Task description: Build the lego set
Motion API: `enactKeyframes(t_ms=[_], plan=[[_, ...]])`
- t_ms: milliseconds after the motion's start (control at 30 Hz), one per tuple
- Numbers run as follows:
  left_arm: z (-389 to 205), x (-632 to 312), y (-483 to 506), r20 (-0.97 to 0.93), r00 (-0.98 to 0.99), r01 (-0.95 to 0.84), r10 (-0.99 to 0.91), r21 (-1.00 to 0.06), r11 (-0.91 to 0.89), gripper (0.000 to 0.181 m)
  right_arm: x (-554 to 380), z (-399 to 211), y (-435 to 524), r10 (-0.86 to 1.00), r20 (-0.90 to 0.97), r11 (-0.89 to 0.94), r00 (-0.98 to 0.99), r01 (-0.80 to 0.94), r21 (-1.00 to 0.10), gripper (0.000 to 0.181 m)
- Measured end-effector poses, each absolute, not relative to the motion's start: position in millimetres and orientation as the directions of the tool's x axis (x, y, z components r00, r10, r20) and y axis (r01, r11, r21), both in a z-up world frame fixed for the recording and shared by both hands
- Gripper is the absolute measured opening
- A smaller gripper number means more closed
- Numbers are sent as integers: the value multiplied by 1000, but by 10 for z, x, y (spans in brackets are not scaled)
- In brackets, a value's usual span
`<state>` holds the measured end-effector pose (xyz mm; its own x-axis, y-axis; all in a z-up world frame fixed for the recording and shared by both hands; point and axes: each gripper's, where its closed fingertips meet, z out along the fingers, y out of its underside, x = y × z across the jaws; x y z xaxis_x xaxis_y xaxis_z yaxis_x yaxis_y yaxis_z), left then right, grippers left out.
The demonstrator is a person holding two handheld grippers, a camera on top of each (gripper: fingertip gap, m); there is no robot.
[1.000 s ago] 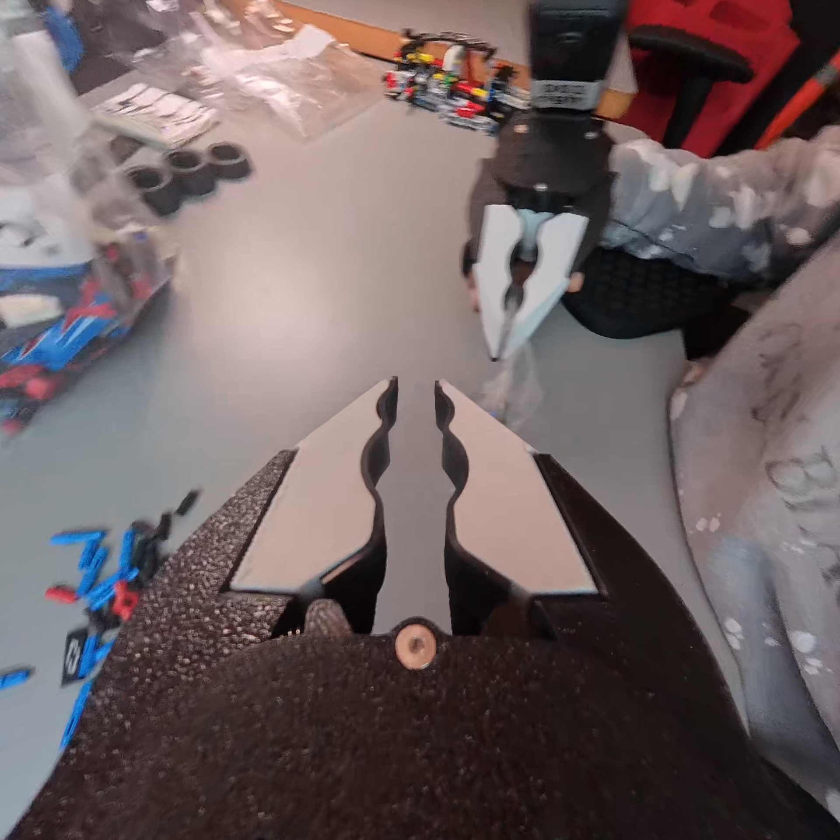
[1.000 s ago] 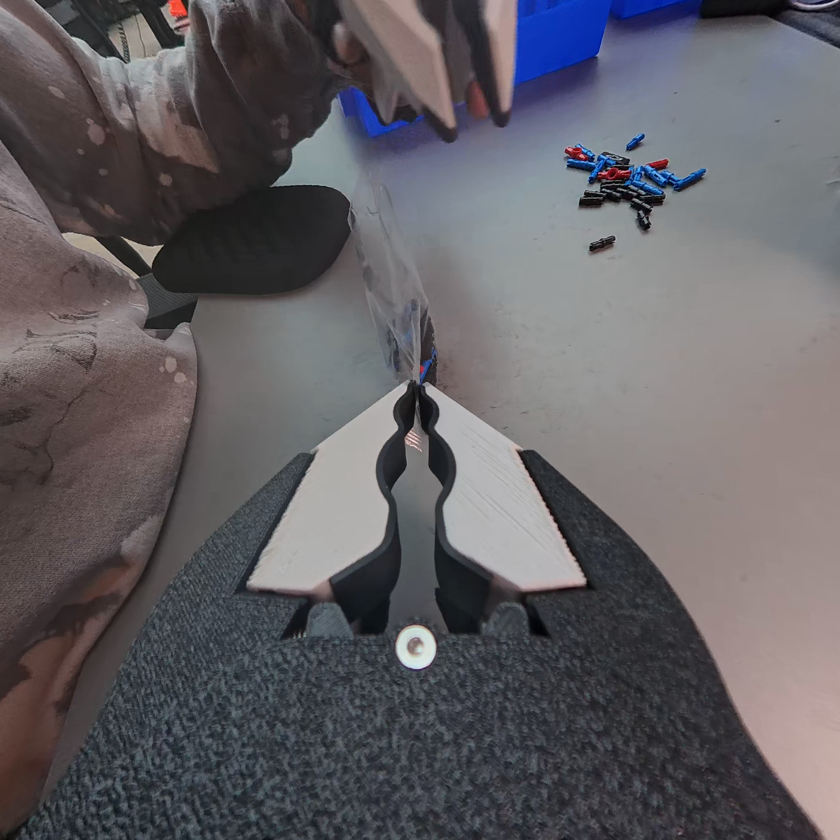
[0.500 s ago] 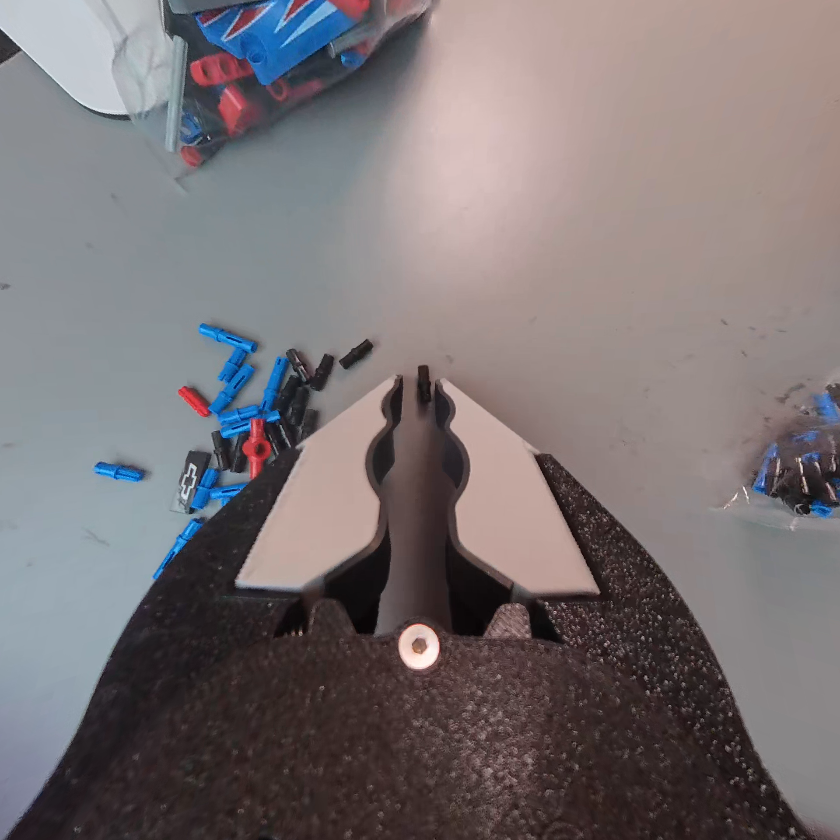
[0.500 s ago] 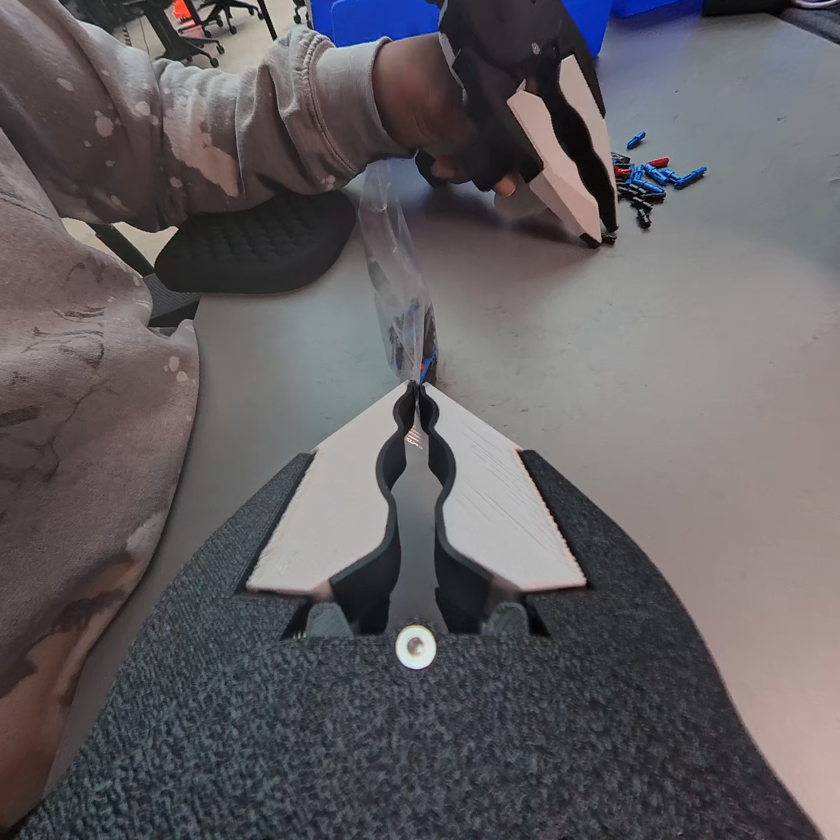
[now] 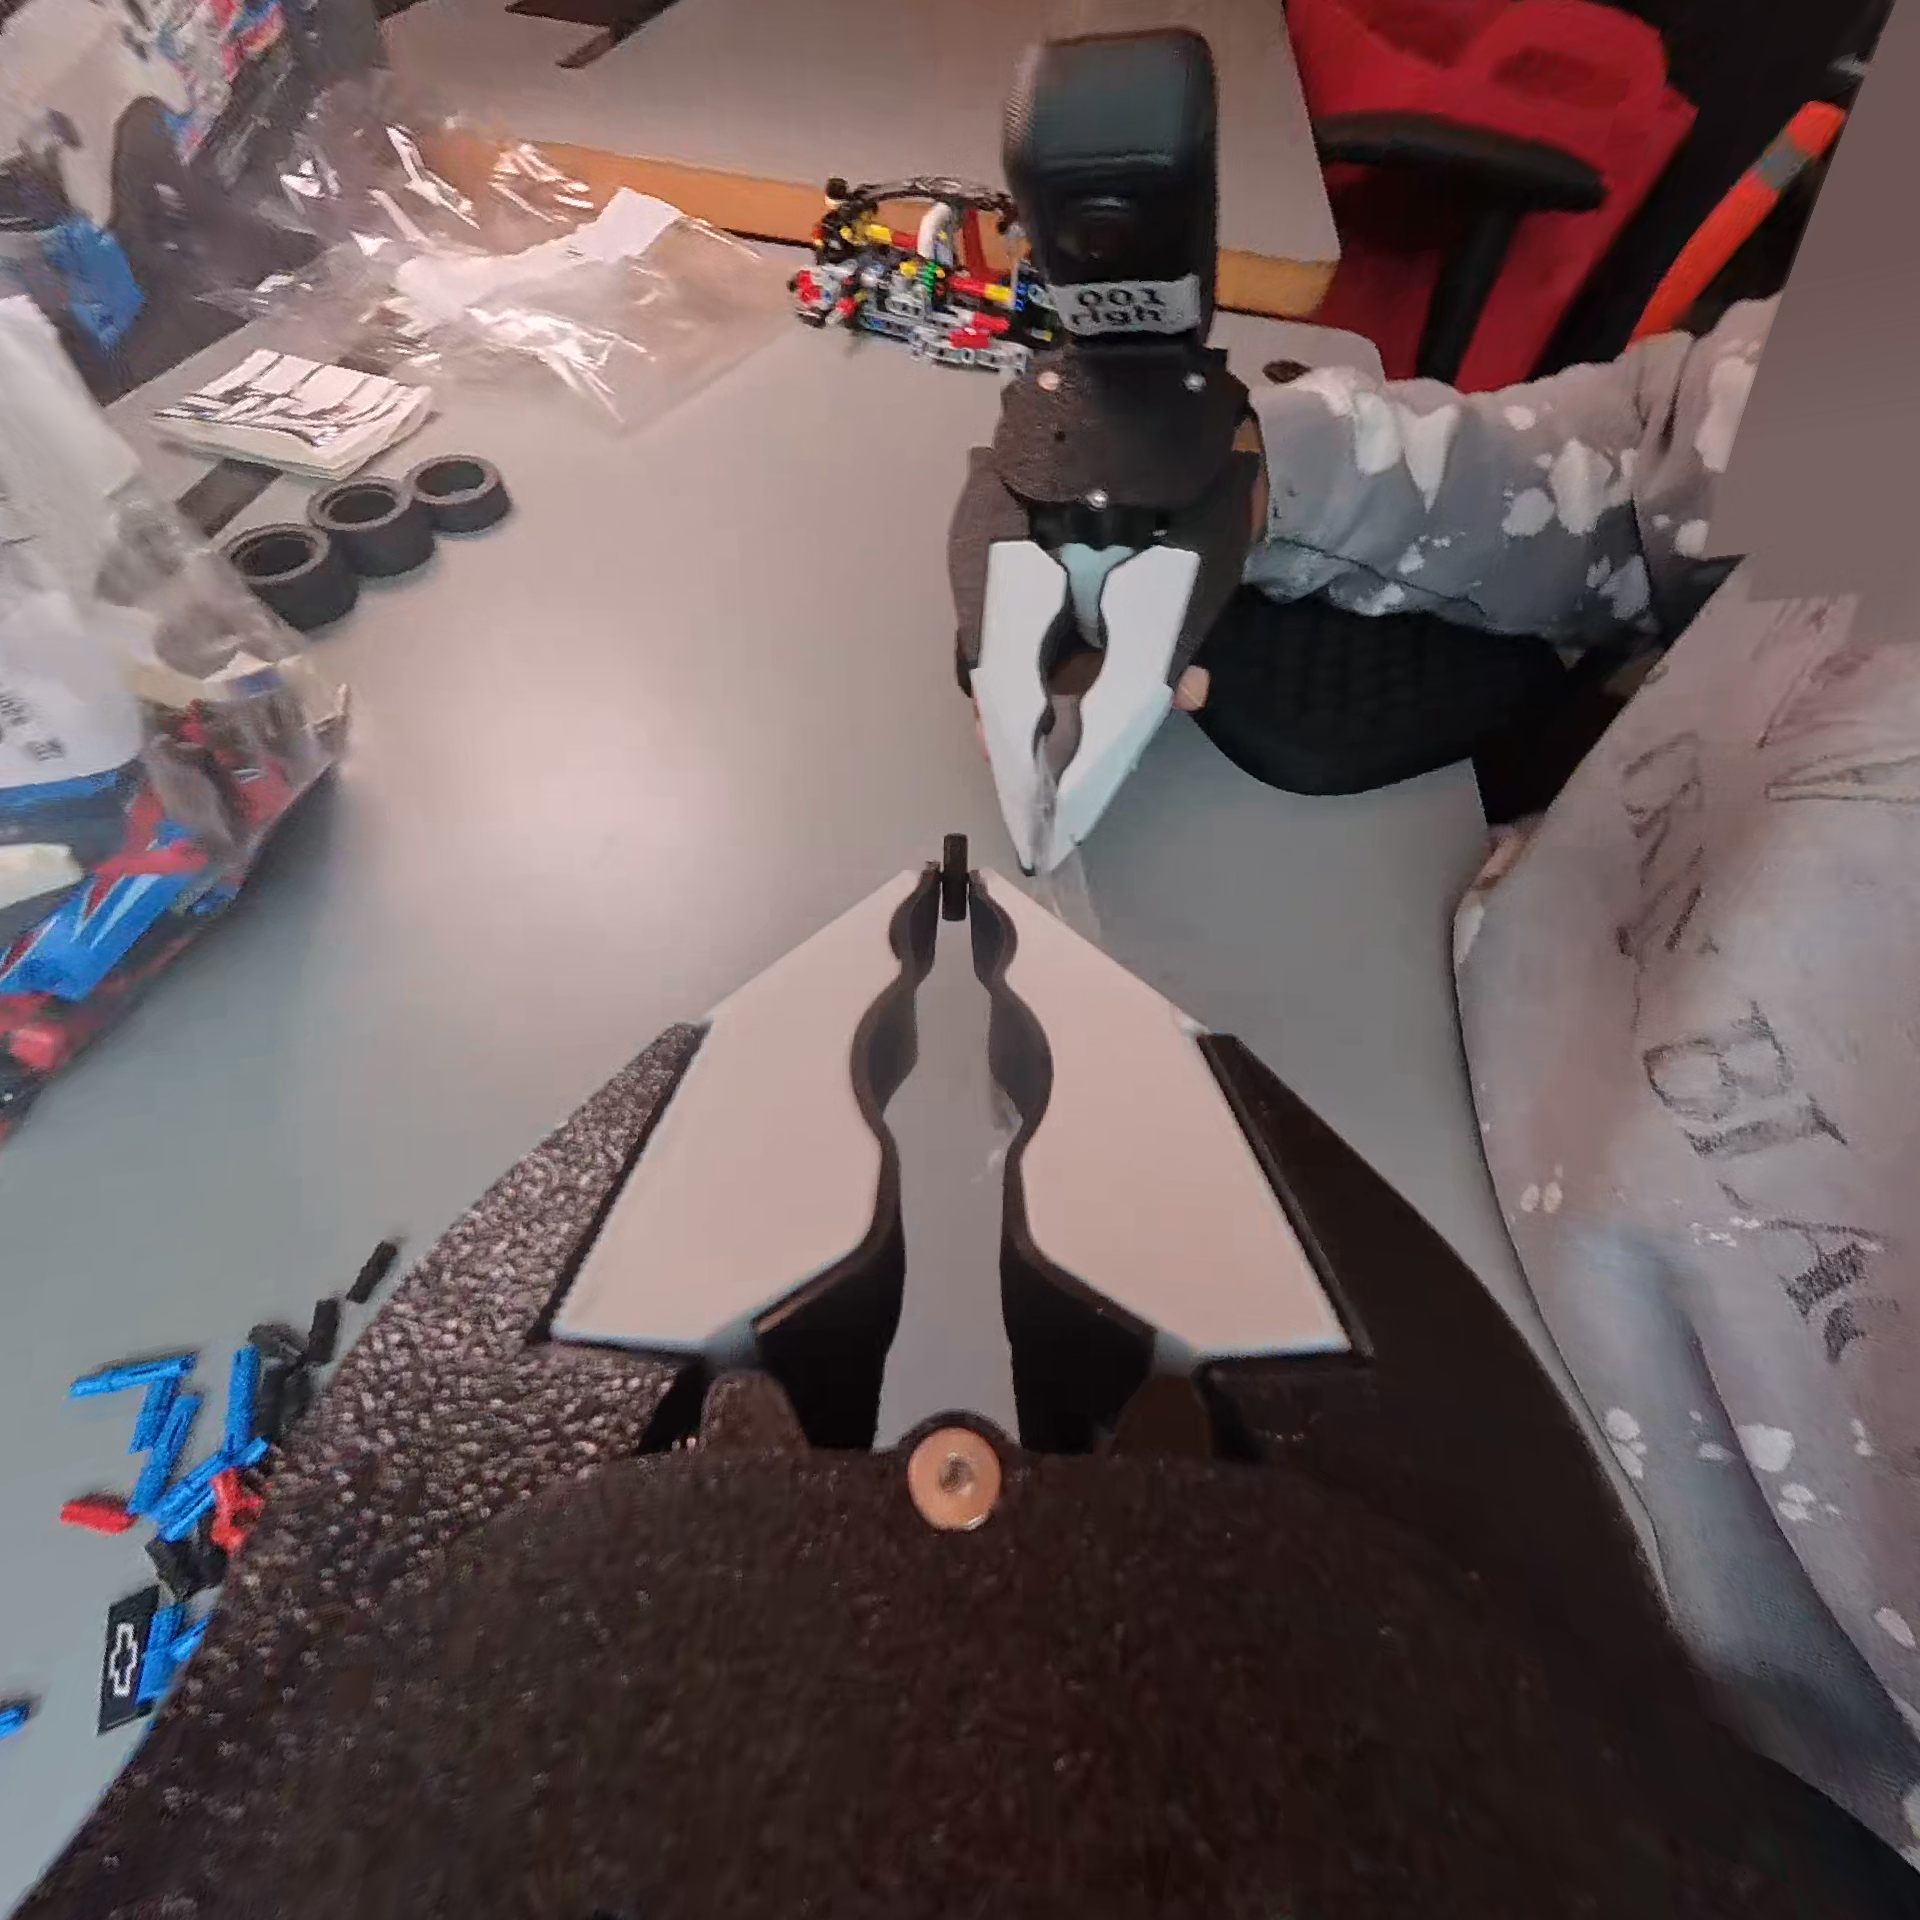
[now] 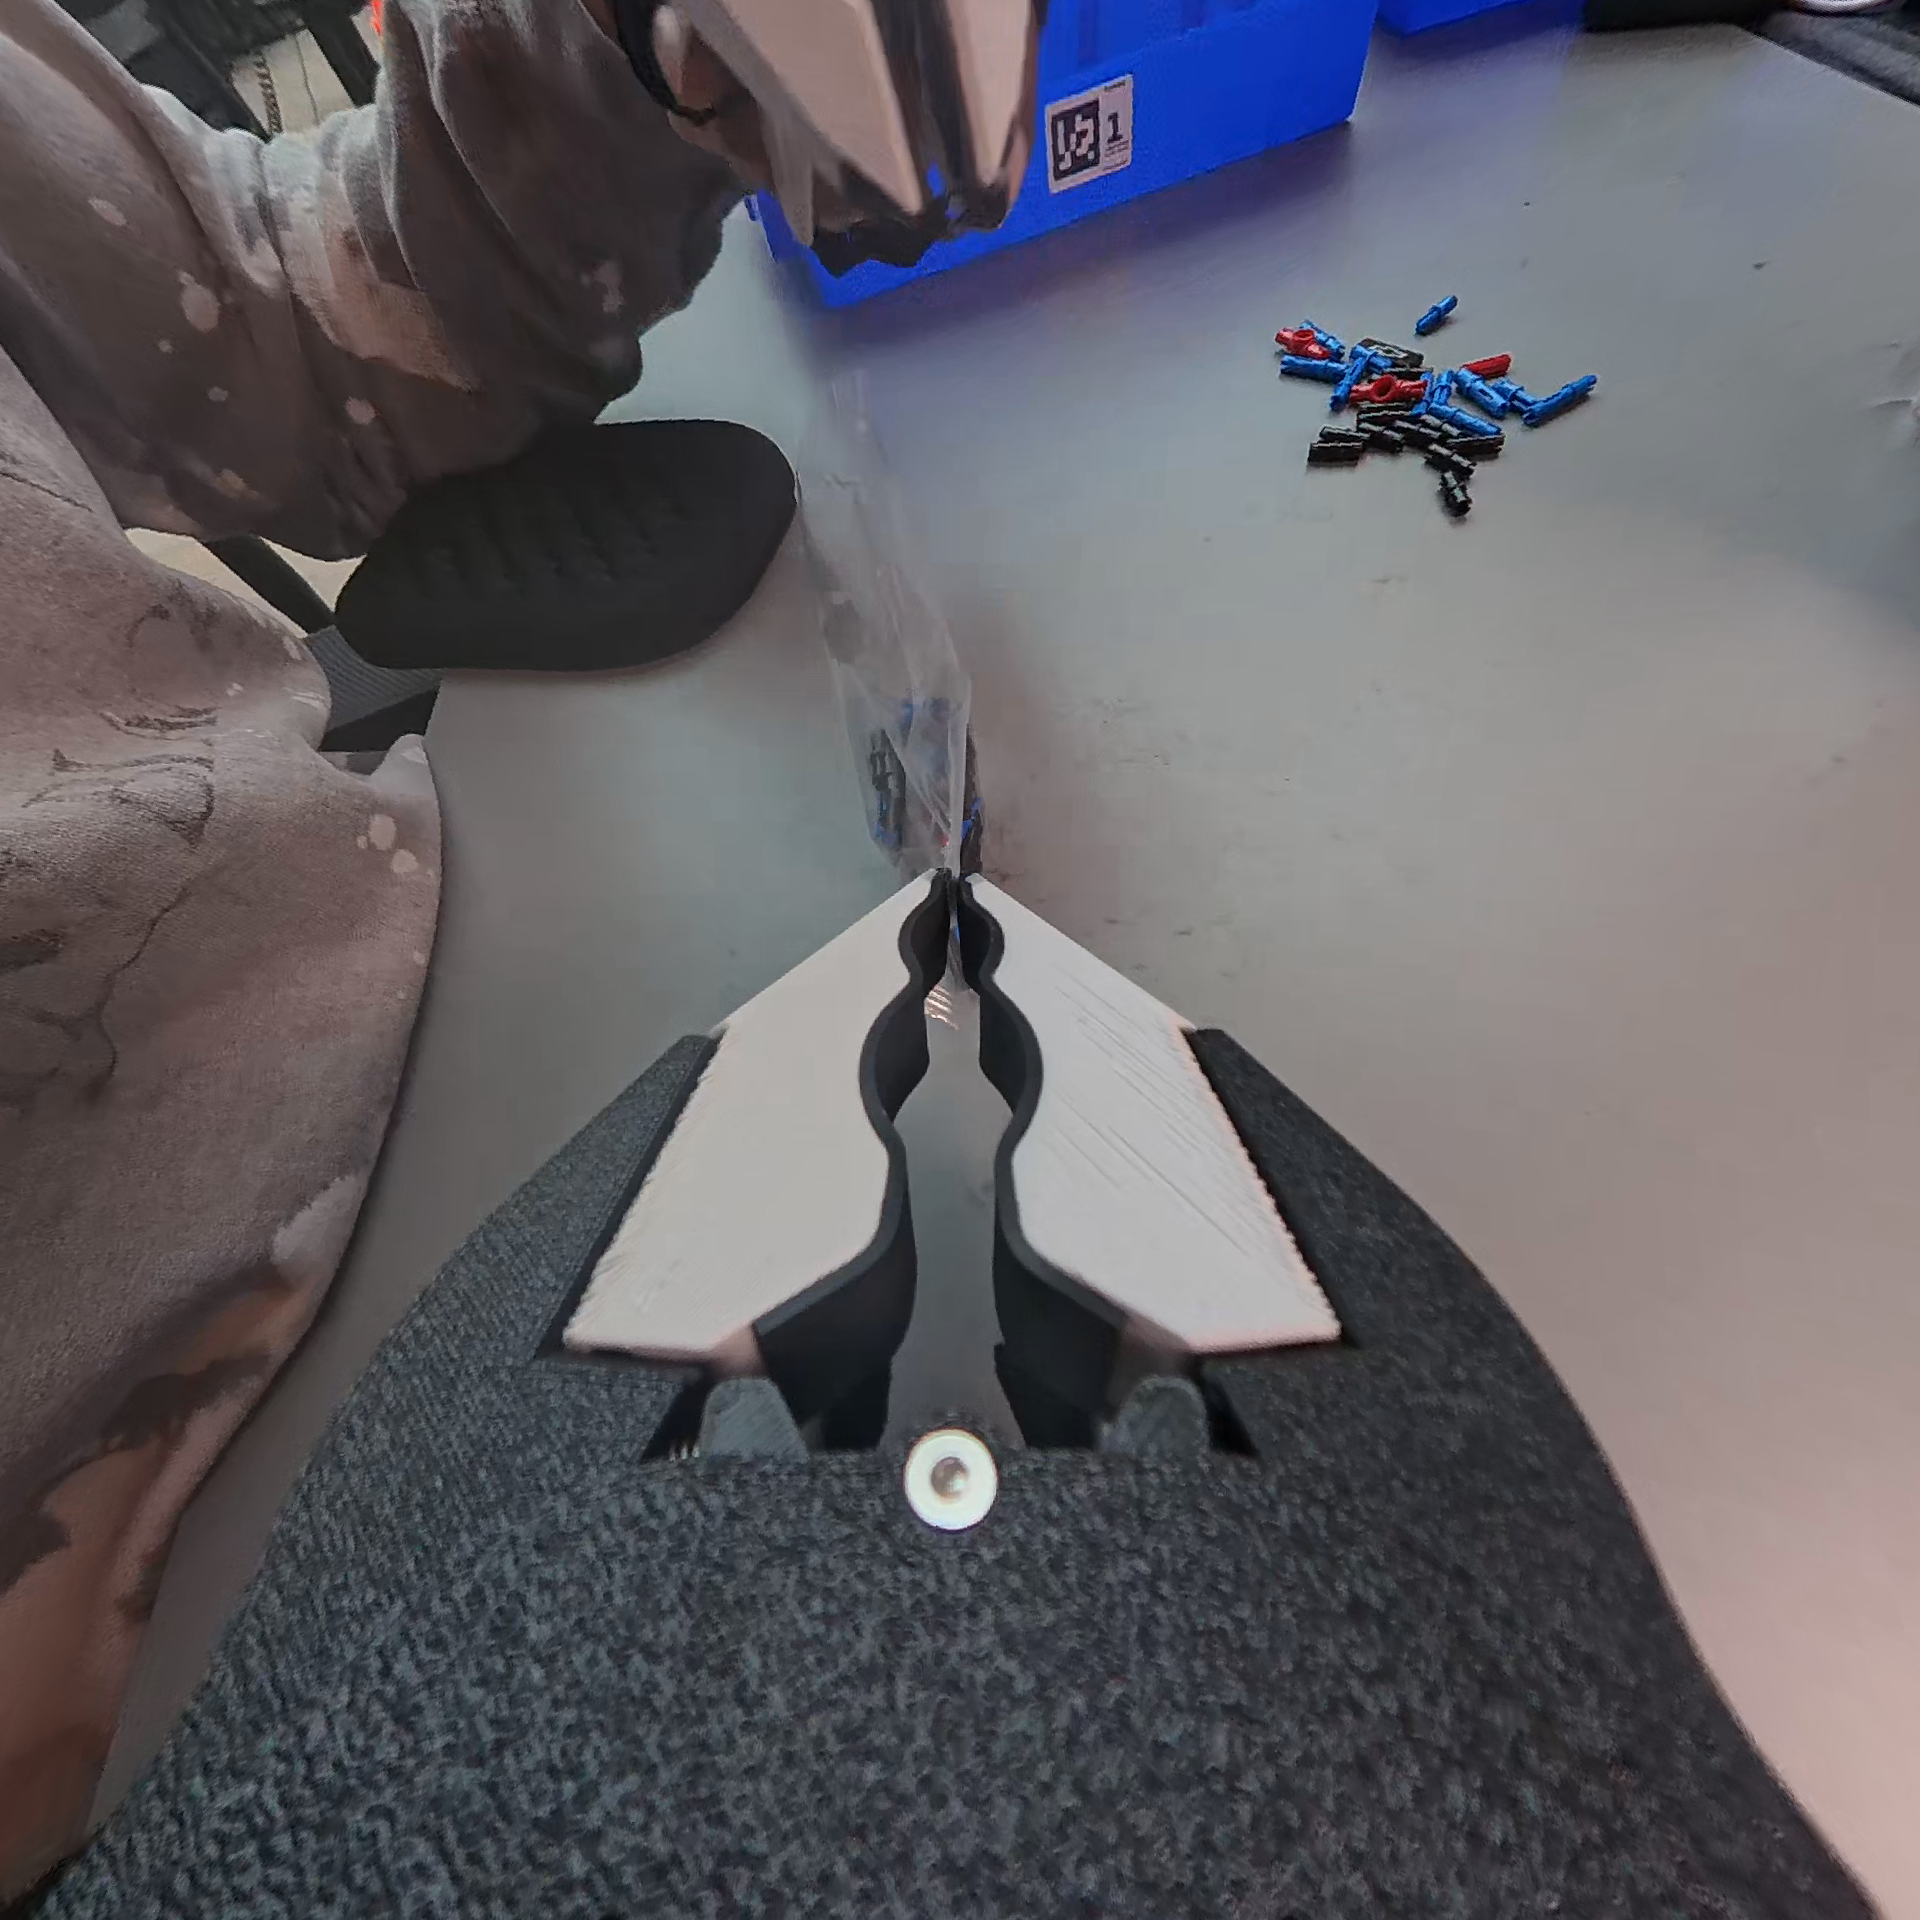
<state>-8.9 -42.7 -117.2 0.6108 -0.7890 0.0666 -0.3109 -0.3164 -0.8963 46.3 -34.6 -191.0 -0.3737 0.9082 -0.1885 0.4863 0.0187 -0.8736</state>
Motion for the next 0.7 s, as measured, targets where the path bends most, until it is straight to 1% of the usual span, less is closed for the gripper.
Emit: enactKeyframes(t_ms=[100,200,333,433,500,567,600,633,700], plan=[[-1260,95,-555,65,553,-372,-831,-873,-316,6,462,-1913,-352,909,-183,24,-373,487,-873,1],[-1408,127,-590,65,537,-429,-841,-837,-339,6,461,-1914,-349,910,-185,21,-371,488,-873,1],[-1400,123,-616,88,523,-412,-848,-845,-342,11,463,-1917,-348,910,-183,24,-371,489,-872,1],[-1319,-104,-501,79,594,-358,-801,-865,-352,13,465,-1912,-340,910,-186,20,-370,487,-873,1],[-1355,-531,-272,59,739,-298,-671,-864,-405,13,466,-1913,-336,911,-184,21,-369,487,-873,1],[-1557,-1183,-20,-6,898,-246,-439,-835,-493,17,467,-1915,-342,910,-183,24,-373,488,-873,1],[-1701,-1514,52,-43,948,-218,-316,-810,-544,19,468,-1918,-347,909,-183,26,-375,489,-872,1],[-1855,-1752,71,-55,972,-185,-230,-782,-595,21,468,-1921,-353,908,-183,29,-378,490,-871,1],[-2115,-1941,49,-20,985,-132,-172,-734,-666,25,470,-1921,-357,907,-181,31,-380,490,-871,1]])
